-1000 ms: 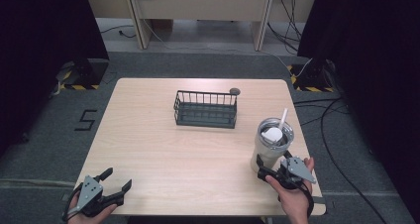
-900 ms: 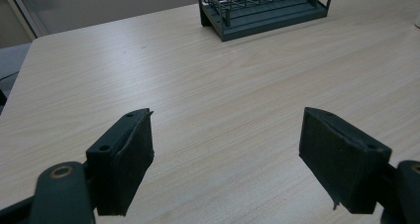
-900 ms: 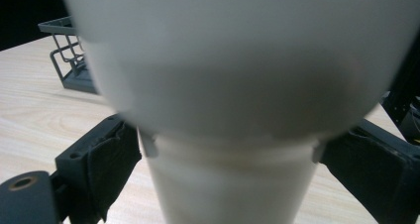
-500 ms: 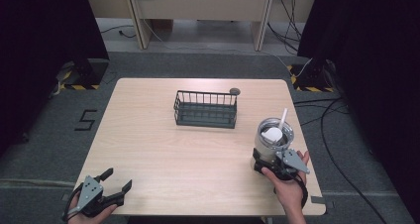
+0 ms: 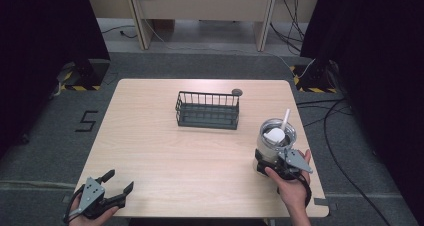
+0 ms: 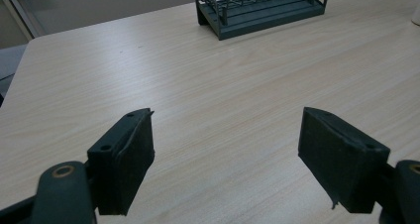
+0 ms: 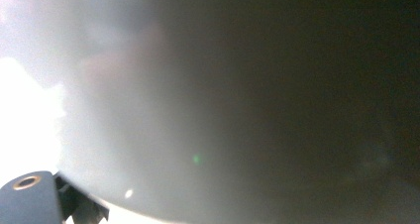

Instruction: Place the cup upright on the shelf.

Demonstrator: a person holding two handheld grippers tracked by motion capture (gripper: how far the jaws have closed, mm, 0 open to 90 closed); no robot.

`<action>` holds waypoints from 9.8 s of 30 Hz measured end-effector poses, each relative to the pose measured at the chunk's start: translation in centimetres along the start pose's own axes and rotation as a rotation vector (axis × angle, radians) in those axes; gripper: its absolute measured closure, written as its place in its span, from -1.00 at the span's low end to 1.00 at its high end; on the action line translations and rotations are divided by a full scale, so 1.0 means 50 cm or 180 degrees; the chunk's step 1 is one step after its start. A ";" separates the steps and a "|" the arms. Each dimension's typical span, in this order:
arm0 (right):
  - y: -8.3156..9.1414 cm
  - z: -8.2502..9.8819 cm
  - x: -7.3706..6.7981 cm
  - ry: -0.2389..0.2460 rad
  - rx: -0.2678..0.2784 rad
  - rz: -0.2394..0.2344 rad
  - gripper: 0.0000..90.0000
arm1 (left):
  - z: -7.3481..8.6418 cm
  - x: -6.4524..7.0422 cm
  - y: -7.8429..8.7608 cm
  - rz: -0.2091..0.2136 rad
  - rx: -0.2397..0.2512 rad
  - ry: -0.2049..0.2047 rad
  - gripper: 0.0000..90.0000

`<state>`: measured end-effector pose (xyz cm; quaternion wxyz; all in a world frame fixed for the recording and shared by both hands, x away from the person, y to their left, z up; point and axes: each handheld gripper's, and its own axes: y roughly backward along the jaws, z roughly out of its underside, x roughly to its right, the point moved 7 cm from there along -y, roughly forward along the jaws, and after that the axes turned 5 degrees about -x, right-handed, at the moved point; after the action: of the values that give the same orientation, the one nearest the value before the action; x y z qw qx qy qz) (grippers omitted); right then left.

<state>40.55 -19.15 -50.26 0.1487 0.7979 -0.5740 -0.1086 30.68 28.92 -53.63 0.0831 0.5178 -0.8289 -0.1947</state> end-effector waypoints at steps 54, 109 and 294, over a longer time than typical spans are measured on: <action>0.004 -0.137 -0.031 0.0075 0.0264 -0.0068 -0.77 | -0.001 -0.002 0.002 -0.0030 0.0011 0.0009 -0.52; -0.116 -0.261 -0.103 0.0051 0.0355 -0.0229 -0.77 | 0.002 -0.005 0.009 -0.0033 0.0028 0.0033 -0.50; -0.177 -0.217 -0.111 0.0148 0.0061 -0.0118 -0.77 | 0.009 -0.008 0.020 -0.0083 0.0016 0.0033 -0.49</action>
<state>50.33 -10.03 -43.35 0.1523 0.8121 -0.5565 -0.0873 29.87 29.78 -53.60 0.0835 0.5298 -0.8221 -0.1911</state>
